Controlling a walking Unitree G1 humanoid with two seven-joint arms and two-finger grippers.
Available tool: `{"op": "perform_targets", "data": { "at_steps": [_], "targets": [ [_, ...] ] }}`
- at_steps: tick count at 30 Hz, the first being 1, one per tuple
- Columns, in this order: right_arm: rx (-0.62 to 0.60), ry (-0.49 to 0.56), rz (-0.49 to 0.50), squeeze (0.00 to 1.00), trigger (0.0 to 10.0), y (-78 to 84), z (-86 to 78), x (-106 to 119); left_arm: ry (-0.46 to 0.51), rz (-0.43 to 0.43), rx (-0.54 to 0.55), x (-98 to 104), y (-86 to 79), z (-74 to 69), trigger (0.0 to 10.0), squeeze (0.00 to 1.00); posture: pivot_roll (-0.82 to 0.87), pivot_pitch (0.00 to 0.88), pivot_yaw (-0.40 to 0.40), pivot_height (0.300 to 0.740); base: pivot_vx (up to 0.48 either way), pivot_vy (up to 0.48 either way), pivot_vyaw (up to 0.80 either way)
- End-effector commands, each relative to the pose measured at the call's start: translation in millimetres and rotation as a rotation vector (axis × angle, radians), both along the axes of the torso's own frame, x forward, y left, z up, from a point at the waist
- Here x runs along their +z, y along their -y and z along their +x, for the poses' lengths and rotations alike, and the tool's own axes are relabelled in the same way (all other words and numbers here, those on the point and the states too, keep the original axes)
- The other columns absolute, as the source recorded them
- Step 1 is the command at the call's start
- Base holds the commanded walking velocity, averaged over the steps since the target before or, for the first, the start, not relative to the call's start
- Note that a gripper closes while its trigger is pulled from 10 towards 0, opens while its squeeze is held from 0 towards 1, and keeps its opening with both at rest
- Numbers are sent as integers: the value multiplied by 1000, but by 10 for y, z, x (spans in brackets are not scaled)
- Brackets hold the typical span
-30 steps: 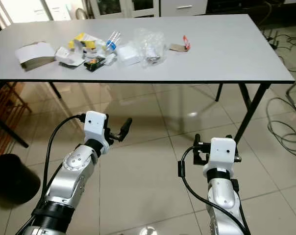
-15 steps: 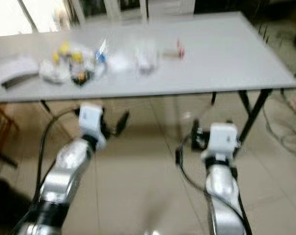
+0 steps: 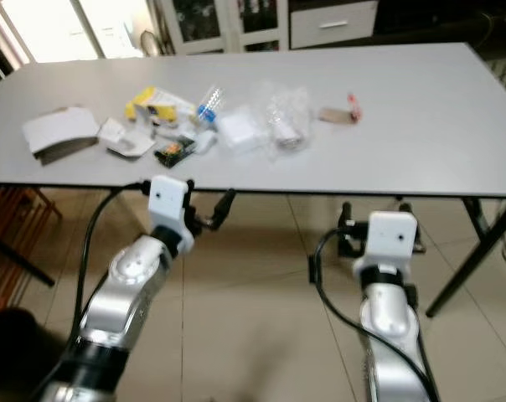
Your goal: Picking trash to rubbish bin
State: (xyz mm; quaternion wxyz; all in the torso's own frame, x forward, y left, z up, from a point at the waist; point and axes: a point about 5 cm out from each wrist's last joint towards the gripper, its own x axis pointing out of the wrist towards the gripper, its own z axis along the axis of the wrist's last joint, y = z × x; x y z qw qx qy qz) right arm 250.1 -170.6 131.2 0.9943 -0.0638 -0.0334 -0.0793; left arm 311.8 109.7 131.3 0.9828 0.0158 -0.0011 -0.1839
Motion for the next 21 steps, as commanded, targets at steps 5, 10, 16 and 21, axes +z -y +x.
{"op": "perform_targets", "data": {
  "at_steps": [5,10,16,21],
  "targets": [
    [-33,14,-30,0,10000,44,3,50,-1,-9,-5,15,6,-5,10000,0,-128,75,96,740,480,0,0],
    [-29,11,-34,0,10000,32,11,48,-3,-3,-6,10,12,-11,10000,0,-126,74,94,740,474,0,0],
    [-21,7,-34,0,10000,19,8,44,-11,-7,-9,-6,12,-22,10000,0,-126,76,90,740,458,0,0],
    [-23,5,-38,0,10000,25,8,41,-13,-2,-20,-10,36,-29,10000,0,-126,76,89,740,257,-173,0]
  ]
}}
